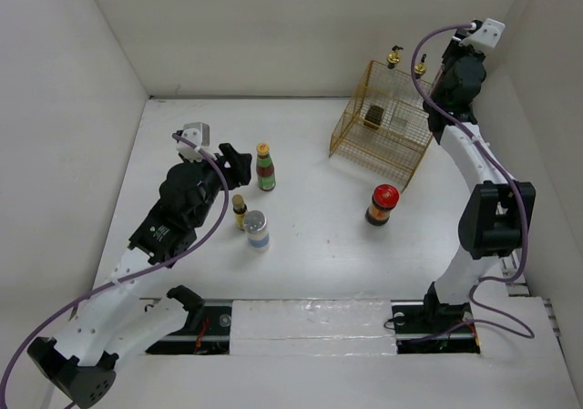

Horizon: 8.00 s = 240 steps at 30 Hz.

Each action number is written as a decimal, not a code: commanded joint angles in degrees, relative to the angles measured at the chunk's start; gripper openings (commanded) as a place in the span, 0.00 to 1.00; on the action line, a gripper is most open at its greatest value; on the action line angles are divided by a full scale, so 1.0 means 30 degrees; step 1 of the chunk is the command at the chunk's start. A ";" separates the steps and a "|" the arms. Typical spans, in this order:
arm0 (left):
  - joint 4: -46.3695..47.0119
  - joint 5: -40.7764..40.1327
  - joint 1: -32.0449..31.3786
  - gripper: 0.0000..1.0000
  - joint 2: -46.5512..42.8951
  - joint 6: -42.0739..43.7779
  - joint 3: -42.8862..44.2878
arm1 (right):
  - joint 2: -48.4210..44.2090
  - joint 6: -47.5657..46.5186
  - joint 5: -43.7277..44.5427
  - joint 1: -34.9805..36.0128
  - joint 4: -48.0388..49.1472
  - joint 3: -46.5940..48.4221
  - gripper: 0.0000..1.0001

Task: Organize the condiment bottles

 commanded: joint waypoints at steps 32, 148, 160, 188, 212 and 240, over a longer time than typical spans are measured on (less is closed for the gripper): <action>0.0755 0.0233 -0.0070 0.60 0.0750 0.0216 0.0262 | -0.0930 0.0230 0.2399 0.1340 0.7288 -0.5720 0.14; 0.0726 -0.0909 -0.0070 0.64 -0.0744 -0.0136 0.0086 | -0.0025 0.3398 -0.3230 0.5029 -0.1681 -0.0185 0.20; 0.0726 -0.0909 -0.0070 0.64 -0.0568 -0.0136 0.0086 | 0.1207 0.2986 -0.2142 0.6173 -0.0189 -0.2789 0.21; 0.0726 -0.0148 -0.0070 0.64 -0.0744 -0.0136 0.0086 | -0.3998 0.6492 -0.2875 0.5998 -0.7852 -0.3056 0.94; 0.0345 0.2255 -0.0070 0.75 -0.1213 -0.0868 0.0643 | -1.2073 1.1718 -0.4718 0.7785 -2.8437 -0.9648 1.00; 0.0521 0.2460 -0.0070 0.75 -0.0802 -0.0868 0.0467 | -1.1306 1.0400 -0.2406 0.8169 -2.1195 -0.3240 0.42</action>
